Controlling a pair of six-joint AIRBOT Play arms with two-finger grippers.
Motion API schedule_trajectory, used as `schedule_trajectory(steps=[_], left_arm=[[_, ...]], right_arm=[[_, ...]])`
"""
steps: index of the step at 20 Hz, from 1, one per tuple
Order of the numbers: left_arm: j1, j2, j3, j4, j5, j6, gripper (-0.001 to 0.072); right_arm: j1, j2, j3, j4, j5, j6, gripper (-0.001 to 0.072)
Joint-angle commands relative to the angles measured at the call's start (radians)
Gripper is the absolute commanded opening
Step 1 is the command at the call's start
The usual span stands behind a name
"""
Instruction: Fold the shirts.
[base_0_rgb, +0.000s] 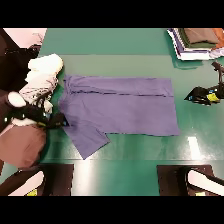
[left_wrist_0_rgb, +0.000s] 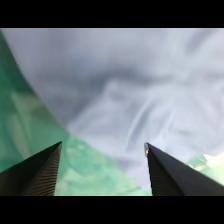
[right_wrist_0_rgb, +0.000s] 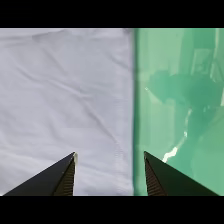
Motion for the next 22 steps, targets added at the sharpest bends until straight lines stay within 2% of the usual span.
schedule_trajectory(steps=[1,4,9,10,11,12,13,15,18,20,22], left_arm=[[0.000,0.102,-0.177,-0.068,0.027,-0.017,0.0610],[0.000,0.102,-0.220,-0.166,0.089,0.040,0.0609],[0.000,0.102,-0.265,-0.232,0.179,0.045,0.0608],[0.000,0.102,-0.265,-0.248,0.189,0.045,0.0527],[0.000,0.102,-0.264,-0.265,0.198,0.053,0.0300],[0.000,0.102,-0.264,-0.286,0.200,0.079,0.0122],[0.000,0.102,-0.263,-0.312,0.195,0.108,0.0027],[0.000,0.107,-0.259,-0.327,0.174,0.121,0.0025],[0.000,0.107,-0.242,-0.327,0.144,0.148,0.0025],[0.000,0.107,-0.239,-0.331,0.145,0.147,0.0026],[0.000,0.107,-0.239,-0.331,0.145,0.147,0.0025]], right_arm=[[-0.002,0.028,-0.032,0.074,-0.012,-0.021,0.0491],[-0.002,0.027,-0.032,0.110,-0.012,-0.032,0.0490],[-0.002,0.028,-0.032,0.110,-0.012,-0.032,0.0490],[-0.002,0.028,-0.032,0.110,-0.008,-0.032,0.0489],[-0.002,0.028,-0.032,0.108,0.004,-0.032,0.0489],[-0.003,0.028,-0.033,0.104,0.026,-0.033,0.0489],[-0.012,0.028,-0.035,0.097,0.060,-0.038,0.0489],[-0.052,0.052,-0.098,0.098,0.098,-0.046,0.0489],[-0.150,0.119,-0.279,0.098,0.085,-0.047,0.0491],[-0.206,0.138,-0.387,0.098,0.086,-0.047,0.0595],[-0.235,0.138,-0.470,0.103,0.069,-0.050,0.0592]])
